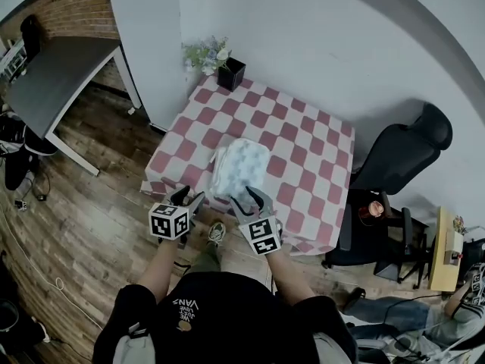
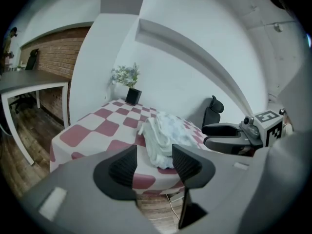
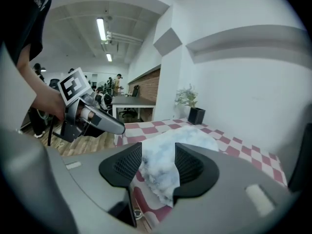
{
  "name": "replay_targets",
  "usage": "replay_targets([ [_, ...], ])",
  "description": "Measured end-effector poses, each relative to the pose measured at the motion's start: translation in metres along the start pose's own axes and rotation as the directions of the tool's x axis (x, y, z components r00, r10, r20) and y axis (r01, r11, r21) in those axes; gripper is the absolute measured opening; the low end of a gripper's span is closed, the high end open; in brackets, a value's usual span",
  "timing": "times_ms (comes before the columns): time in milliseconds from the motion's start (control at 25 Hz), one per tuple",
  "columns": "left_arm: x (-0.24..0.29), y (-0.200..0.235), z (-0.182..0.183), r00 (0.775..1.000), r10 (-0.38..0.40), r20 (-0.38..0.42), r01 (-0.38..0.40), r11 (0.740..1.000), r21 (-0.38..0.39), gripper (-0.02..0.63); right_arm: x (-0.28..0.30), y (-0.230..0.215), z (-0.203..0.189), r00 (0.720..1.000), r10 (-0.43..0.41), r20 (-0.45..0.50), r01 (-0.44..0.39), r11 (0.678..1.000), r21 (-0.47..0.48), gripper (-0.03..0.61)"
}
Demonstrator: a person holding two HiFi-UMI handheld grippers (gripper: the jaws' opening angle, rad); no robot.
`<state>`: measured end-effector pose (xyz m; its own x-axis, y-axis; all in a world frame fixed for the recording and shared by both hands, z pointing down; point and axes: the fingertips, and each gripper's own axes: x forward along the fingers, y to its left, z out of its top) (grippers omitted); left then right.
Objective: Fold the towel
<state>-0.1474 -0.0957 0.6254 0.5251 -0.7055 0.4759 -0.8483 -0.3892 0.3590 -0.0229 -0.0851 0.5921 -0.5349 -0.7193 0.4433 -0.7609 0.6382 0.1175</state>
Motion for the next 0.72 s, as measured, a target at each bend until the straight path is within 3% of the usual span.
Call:
replay_targets([
  [360,-0.032,-0.072,0.035,0.985,-0.081,0.15,0.063,0.991,0.122,0.201,-0.096,-0.032,0.008,0.973,-0.197,0.123,0.177,0.971,0.158,0.186],
  [520,-0.054,-0.106,0.037,0.972,-0.116,0.204,0.083,0.983,0.164,0.199,-0.135,-0.033,0.004,0.956,-0.244,0.162,0.206,0.953,0.224,0.107],
  [720,-0.074,-0.14,0.026,0.966,-0.151,0.21,0.105,0.971,0.214,0.187,-0.173,-0.029,-0.01,0.948,-0.283,0.144,0.236,0.932,0.276,0.016],
])
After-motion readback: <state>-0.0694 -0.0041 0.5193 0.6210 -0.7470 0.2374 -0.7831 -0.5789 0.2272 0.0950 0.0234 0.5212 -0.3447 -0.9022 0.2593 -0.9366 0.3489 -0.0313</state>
